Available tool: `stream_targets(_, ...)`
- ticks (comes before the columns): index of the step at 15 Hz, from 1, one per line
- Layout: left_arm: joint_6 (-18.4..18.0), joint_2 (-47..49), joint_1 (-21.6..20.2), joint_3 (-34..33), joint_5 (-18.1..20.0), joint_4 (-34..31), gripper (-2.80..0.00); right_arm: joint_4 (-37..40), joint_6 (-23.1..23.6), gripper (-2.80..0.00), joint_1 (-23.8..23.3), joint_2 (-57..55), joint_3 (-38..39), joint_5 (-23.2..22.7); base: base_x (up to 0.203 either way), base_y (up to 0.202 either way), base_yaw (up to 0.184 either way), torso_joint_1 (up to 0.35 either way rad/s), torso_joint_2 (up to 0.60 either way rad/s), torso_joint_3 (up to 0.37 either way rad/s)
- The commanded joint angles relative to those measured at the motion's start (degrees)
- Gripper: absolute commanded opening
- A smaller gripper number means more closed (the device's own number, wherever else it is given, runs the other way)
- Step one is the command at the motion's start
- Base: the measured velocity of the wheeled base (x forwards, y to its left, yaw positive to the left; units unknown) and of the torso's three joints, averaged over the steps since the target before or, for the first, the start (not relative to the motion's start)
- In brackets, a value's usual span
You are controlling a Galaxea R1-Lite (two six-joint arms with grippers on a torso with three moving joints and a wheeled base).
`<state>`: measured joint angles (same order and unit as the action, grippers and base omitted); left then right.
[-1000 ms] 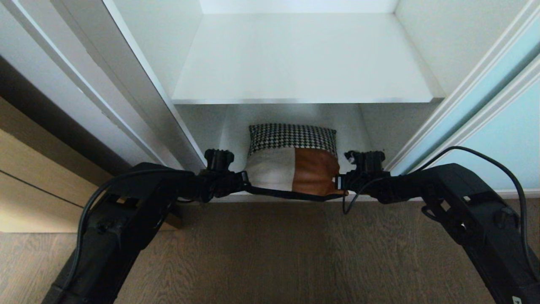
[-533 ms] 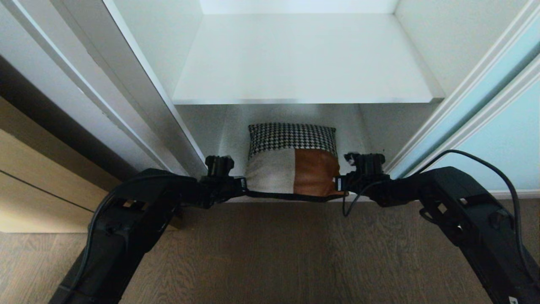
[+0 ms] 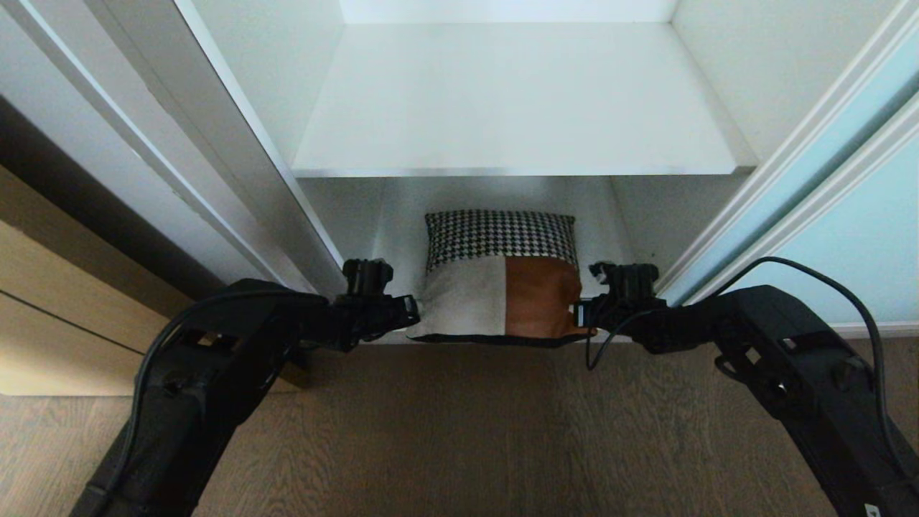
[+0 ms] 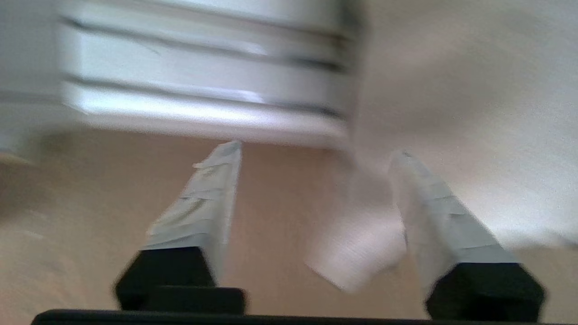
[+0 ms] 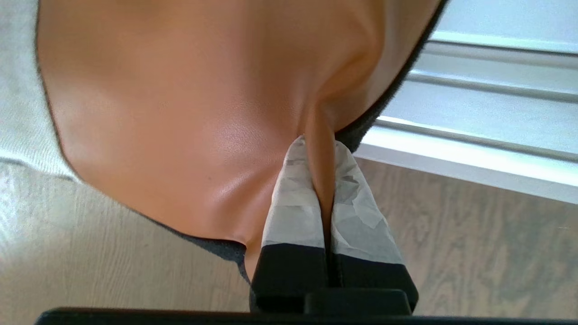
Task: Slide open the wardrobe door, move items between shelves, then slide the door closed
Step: Place the pillow on the lower shelf
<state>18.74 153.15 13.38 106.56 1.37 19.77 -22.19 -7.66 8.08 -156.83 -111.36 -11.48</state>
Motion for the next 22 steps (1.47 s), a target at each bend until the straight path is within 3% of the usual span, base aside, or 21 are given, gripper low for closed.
stream_targets(1,1.59,-7.89,0.73,-8.09,5.55,-0.55,-1.35,-0.23,0.01,-2.8,0.36,-0.31,0.0,-0.21,0.0,0.0,0.0,0.0,0.0,0.0)
stream_targets(2,2.37,-10.91,1.22,-10.6,9.13,-1.85,-2.8,-0.23,0.01,-2.8,0.45,-0.4,0.09,-0.21,0.0,0.0,0.0,0.0,0.0,0.0)
stream_targets(5,3.51,-15.23,3.25,-13.63,25.85,-12.69,-2.8,-0.18,0.01,-2.8,0.45,-0.4,0.09,-0.21,0.0,0.0,0.0,0.0,0.0,0.0)
stream_targets(7,3.43,-11.72,4.4,-9.49,26.38,-16.0,-2.8,-0.23,0.01,-2.8,0.45,-0.4,0.09,-0.21,0.0,0.0,0.0,0.0,0.0,0.0)
stream_targets(10,3.24,-2.63,5.33,2.96,21.23,-20.81,-2.8,-0.23,-0.08,-2.8,0.54,-0.31,0.09,-0.21,0.0,0.0,0.0,0.0,0.0,0.0)
stream_targets(12,-0.02,1.26,5.95,5.03,16.92,-22.16,-2.8,-0.23,-0.08,-2.8,0.54,-0.21,0.09,-0.21,0.0,0.0,0.0,0.0,0.0,0.0)
stream_targets(15,-3.29,2.96,6.13,5.15,13.55,-20.63,-2.8,-0.13,-0.17,-2.8,0.54,-0.05,0.18,-0.21,0.0,0.0,0.0,0.0,0.0,0.0)
stream_targets(18,-4.57,5.79,6.13,5.15,7.21,-11.99,-2.8,-0.14,-0.17,-2.8,0.63,0.04,0.18,-0.21,0.0,0.0,0.0,0.0,0.0,0.0)
stream_targets(20,-5.84,8.05,6.13,5.15,3.69,0.38,-2.8,-0.14,-0.17,-2.8,0.71,-0.05,0.18,-0.21,0.0,0.0,0.0,0.0,0.0,0.0)
stream_targets(22,-8.51,10.23,6.13,5.15,0.57,6.69,-2.8,-0.23,-0.17,-2.8,0.71,-0.05,0.18,-0.21,0.0,0.0,0.0,0.0,0.0,0.0)
